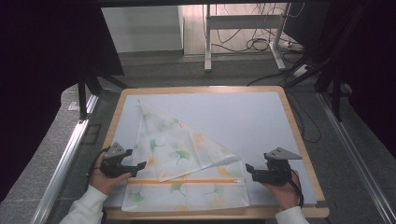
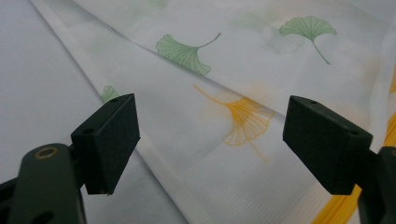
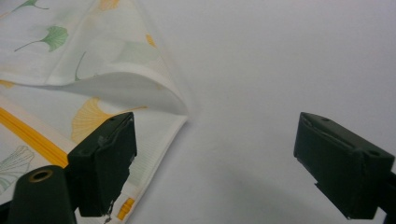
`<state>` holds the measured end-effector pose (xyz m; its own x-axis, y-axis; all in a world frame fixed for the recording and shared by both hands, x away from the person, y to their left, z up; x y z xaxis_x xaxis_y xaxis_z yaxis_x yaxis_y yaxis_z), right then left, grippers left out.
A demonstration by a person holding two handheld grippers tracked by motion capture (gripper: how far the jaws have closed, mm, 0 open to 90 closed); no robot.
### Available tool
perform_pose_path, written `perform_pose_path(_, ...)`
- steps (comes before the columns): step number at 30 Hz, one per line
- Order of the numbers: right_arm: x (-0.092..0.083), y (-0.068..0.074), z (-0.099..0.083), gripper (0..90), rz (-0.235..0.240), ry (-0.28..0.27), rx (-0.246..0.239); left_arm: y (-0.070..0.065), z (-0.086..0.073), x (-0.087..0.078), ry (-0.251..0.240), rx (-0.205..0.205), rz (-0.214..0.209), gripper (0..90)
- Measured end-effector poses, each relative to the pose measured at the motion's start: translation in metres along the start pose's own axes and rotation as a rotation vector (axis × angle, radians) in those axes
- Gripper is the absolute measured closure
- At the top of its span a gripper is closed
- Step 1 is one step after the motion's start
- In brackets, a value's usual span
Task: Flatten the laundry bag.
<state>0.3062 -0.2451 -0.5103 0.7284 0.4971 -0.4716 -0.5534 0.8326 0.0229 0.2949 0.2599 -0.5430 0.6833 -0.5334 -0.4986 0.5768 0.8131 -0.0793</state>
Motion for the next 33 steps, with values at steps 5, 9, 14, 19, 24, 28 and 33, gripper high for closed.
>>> perform_pose_path(5,0.0,0.0,-0.002,15.2,0.002,-0.006,0.0,0.0,0.0,-0.001,-0.004,0.004,-0.004,18.5)
perform_pose_path(9,-0.002,0.001,-0.002,20.0,0.003,-0.016,0.005,0.0,-0.001,-0.001,-0.005,0.017,0.0,18.4)
perform_pose_path(14,-0.001,0.004,-0.003,22.6,0.005,-0.002,0.0,0.0,-0.001,-0.001,-0.003,0.017,-0.001,18.4)
perform_pose_path(19,-0.002,0.004,-0.002,26.1,0.007,-0.001,0.018,0.0,-0.001,-0.001,0.009,0.018,-0.004,18.8)
perform_pose_path(24,-0.004,0.007,0.0,27.4,0.01,-0.01,0.024,-0.001,-0.002,0.0,0.013,0.02,-0.011,19.0)
perform_pose_path(28,-0.004,0.009,0.002,27.4,0.001,-0.018,0.019,-0.001,-0.002,0.0,0.025,0.021,-0.015,19.3)
perform_pose_path(33,-0.004,0.012,0.005,27.4,0.023,-0.022,0.018,-0.001,-0.002,0.001,0.031,0.021,-0.011,19.4)
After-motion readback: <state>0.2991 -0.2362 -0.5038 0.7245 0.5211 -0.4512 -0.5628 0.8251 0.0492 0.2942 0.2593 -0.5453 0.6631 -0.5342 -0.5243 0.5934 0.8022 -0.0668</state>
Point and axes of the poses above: each handheld gripper's, and its own axes: x roughly forward along the jaws, z roughly out of its top, y roughly to its left, the point moved 2 cm from there along x, roughly forward along the jaws, and after that the axes turned 9 degrees about -y, right-handed, at the moved point
